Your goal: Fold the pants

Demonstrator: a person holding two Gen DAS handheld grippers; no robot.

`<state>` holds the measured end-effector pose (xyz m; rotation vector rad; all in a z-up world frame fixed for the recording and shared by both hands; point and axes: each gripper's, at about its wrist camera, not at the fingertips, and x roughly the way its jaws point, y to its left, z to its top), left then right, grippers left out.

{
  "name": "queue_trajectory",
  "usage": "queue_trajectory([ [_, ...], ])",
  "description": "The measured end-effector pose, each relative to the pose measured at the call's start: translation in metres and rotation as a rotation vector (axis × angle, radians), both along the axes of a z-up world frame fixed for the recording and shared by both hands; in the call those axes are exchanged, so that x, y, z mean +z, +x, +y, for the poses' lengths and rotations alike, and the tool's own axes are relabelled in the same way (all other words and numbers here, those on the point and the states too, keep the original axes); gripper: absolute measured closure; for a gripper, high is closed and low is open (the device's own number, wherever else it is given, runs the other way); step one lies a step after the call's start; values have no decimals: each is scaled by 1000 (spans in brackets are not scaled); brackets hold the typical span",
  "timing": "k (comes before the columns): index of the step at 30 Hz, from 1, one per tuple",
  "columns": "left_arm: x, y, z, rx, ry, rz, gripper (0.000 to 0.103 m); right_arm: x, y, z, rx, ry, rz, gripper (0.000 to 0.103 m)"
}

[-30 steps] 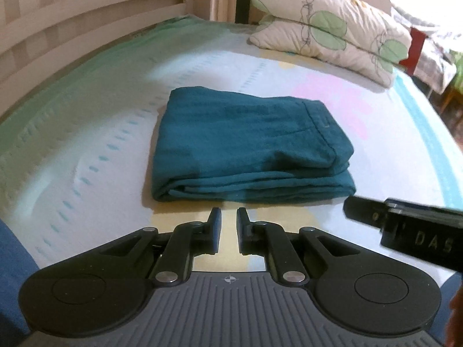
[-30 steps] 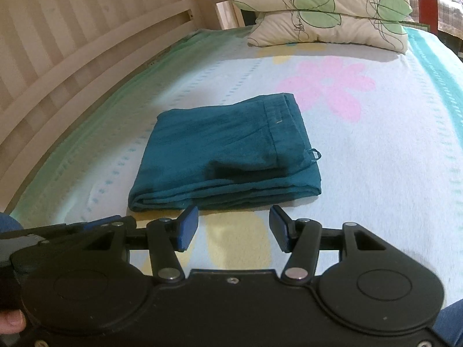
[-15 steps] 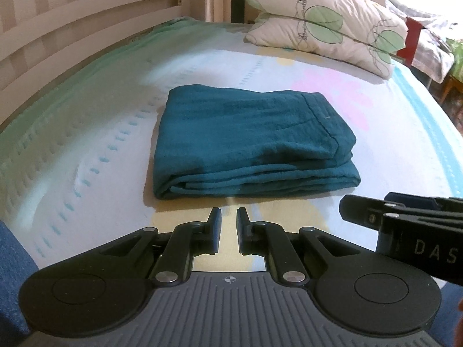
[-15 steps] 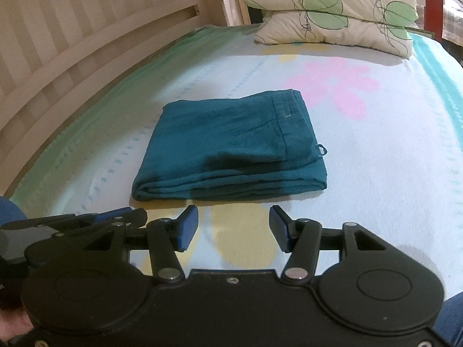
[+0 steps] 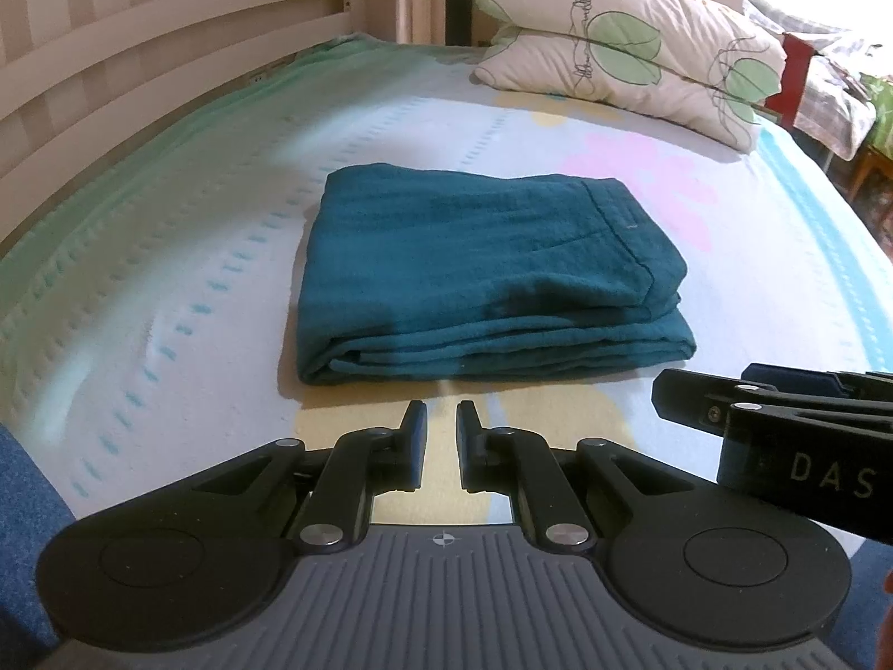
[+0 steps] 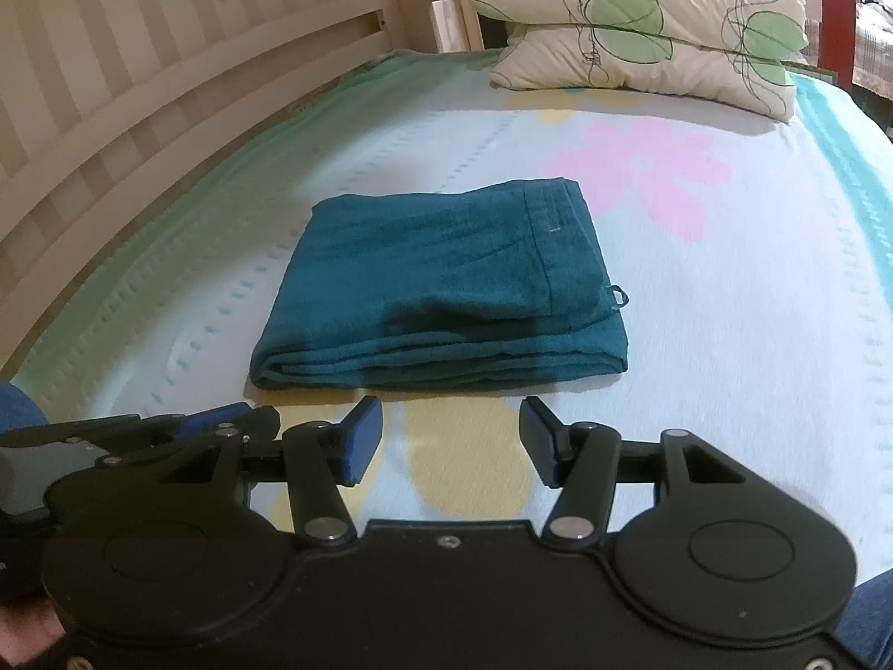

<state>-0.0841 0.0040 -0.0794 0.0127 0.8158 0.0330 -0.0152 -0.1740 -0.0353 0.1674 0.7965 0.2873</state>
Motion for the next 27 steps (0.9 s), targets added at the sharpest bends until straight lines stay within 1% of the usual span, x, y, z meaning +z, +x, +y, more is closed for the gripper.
queue_trajectory([
  [16,-2,1,1,-13,2,15,92,-2,3,2,-15,-92,2,42],
  [27,-3,4,5,-16,-6,25,92,-3,5,1,-28,-119,10,42],
])
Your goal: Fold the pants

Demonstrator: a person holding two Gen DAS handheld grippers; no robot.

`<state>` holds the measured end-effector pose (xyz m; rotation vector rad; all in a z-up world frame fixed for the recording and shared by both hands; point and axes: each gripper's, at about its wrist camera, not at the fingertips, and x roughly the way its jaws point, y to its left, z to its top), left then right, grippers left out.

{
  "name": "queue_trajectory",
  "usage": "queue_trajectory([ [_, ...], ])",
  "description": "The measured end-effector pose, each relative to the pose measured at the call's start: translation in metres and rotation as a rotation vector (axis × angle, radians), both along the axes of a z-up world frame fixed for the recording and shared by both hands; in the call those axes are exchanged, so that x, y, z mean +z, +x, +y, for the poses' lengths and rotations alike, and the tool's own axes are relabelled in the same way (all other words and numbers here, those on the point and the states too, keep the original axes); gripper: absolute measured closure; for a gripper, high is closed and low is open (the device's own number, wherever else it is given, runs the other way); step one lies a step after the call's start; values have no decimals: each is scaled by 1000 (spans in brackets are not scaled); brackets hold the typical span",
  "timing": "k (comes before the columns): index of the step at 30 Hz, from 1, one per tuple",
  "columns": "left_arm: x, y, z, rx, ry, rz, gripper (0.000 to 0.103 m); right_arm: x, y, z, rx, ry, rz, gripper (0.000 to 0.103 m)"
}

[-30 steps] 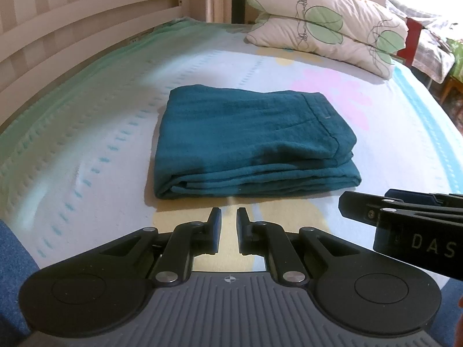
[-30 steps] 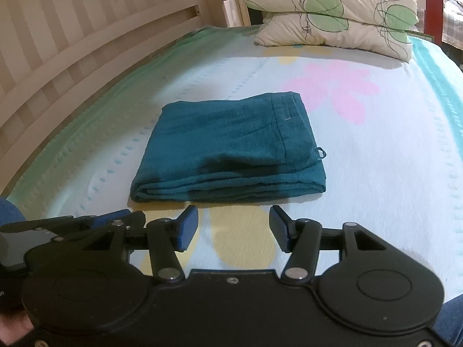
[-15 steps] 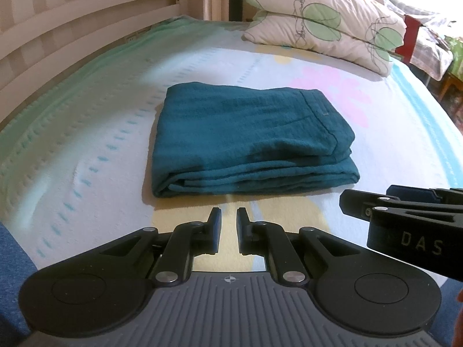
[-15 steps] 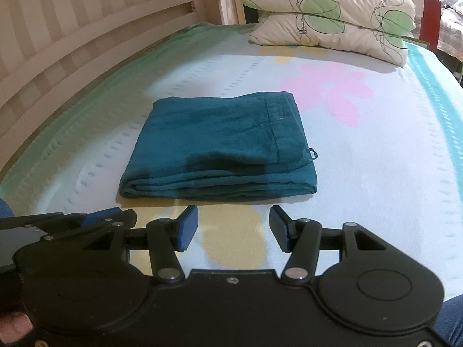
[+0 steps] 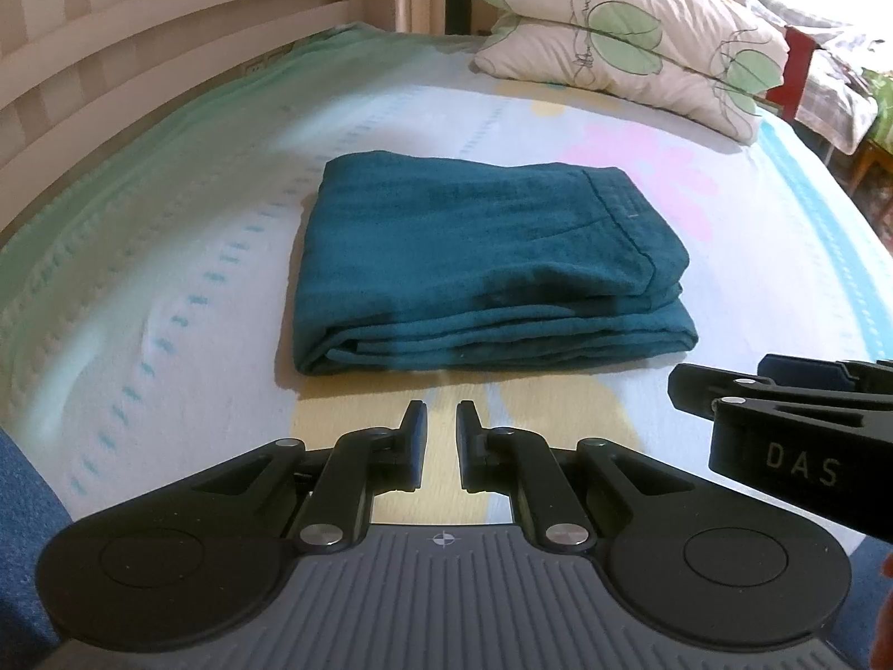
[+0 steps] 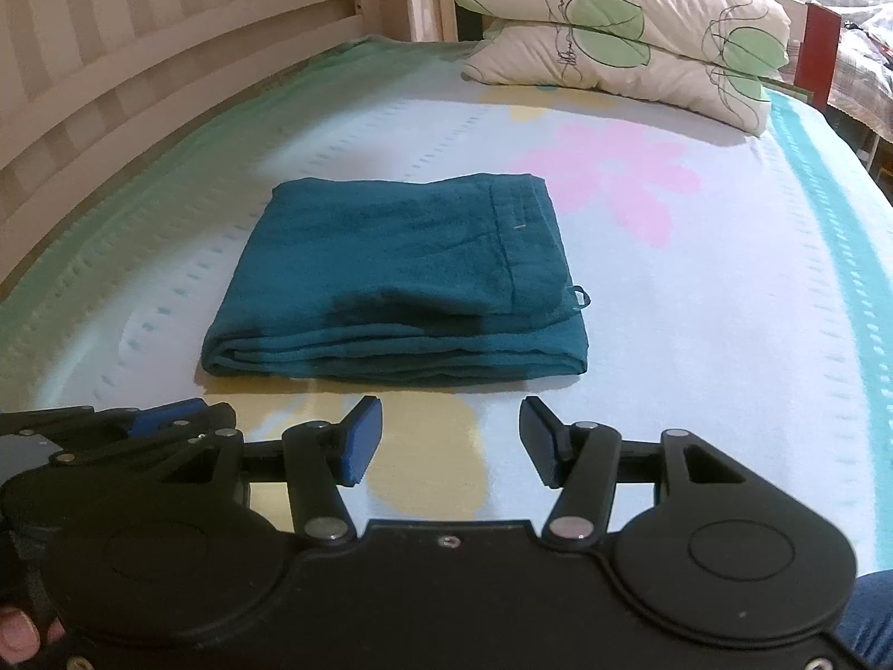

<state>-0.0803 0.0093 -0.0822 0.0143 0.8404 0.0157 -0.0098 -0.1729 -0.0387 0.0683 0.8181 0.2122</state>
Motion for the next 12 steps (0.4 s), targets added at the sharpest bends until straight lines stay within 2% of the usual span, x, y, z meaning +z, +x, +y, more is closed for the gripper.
queue_trajectory([
  [12,-1,1,0,8,-15,-3,92,-1,1,0,-3,-8,6,42],
])
